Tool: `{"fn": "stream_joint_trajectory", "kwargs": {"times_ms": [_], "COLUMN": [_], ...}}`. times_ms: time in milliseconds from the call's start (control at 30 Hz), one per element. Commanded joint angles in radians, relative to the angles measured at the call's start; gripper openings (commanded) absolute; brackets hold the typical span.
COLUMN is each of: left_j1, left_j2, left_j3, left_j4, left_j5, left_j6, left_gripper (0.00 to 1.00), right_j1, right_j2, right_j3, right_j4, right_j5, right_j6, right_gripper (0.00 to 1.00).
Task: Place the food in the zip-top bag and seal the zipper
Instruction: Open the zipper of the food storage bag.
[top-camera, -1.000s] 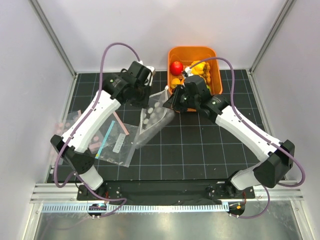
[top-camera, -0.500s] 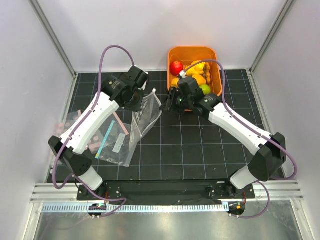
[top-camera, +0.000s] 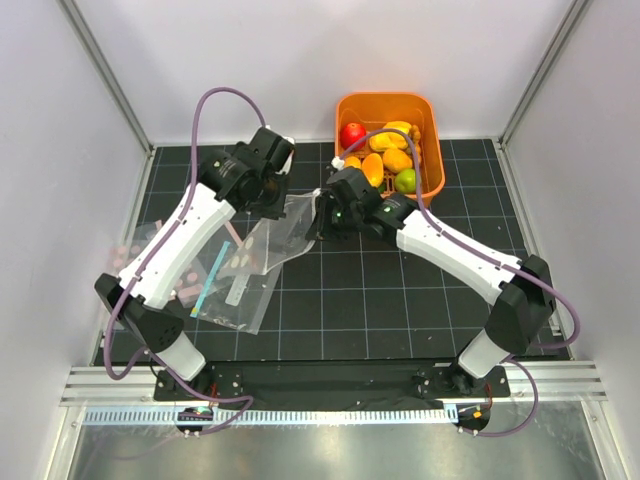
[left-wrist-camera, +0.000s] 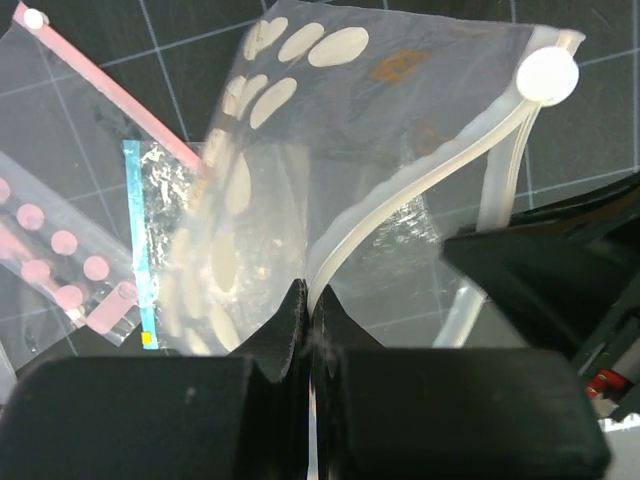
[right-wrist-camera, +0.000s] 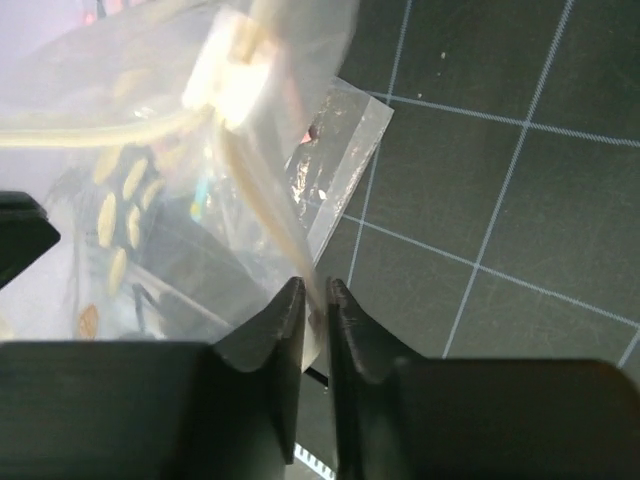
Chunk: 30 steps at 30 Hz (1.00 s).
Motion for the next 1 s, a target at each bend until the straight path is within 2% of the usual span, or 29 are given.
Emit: {"fn": "stream_joint_trajectory", "kwargs": {"times_ms": [0, 67, 133, 300, 500, 733, 833, 933, 967], "left_j1": [0.008, 0.010, 0.016, 0.016, 0.016, 0.007, 0.008, 0.019, 0.030], "left_j2": [-0.017, -0.017, -0.022, -0.034, -0.016, 0.013, 0.036, 0.055, 0.058], "left_j3": [-0.018, -0.052, -0.078, -0.178, -0.241, -0.246, -0.201, -0.109, -0.030], "left_j4": [0.019, 0.013, 0.025, 0.102, 0.182, 0.286, 0.251, 0.124, 0.082], "left_j5": [-0.054, -0.094, -0.116, -0.038, 0.027, 0.193, 0.156, 0.018, -0.070], "left_j6": [0.027, 0.035, 0.043, 0.027, 0.012, -0.045, -0.043, 0.024, 0.042], "left_gripper": [0.00, 0.00, 0.00, 0.00, 0.00, 0.00, 0.00, 0.00, 0.00], "right_j1": [-0.005, -0.003, -0.005, -0.005, -0.006, -0.005, -0.003, -0.005, -0.005], "right_j2": [-0.005, -0.002, -0.005, -0.025, -0.054, -0.109, -0.087, -0.027, -0.005], "right_j3": [0.054, 0.051, 0.036, -0.044, -0.047, -0.133, -0.141, -0.104, -0.057], "right_j4": [-0.060, -0.100, -0.159, -0.219, -0.317, -0.253, -0.141, -0.004, 0.043], "right_j5": [0.063, 0.138, 0.204, 0.265, 0.368, 0.310, 0.236, 0.126, 0.097], "right_j6": [0.003, 0.006, 0.014, 0.015, -0.030, -0.073, -0.089, -0.115, -0.126], "right_gripper": [0.13, 0.04, 0.01, 0.01, 0.04, 0.07, 0.07, 0.07, 0.07]}}
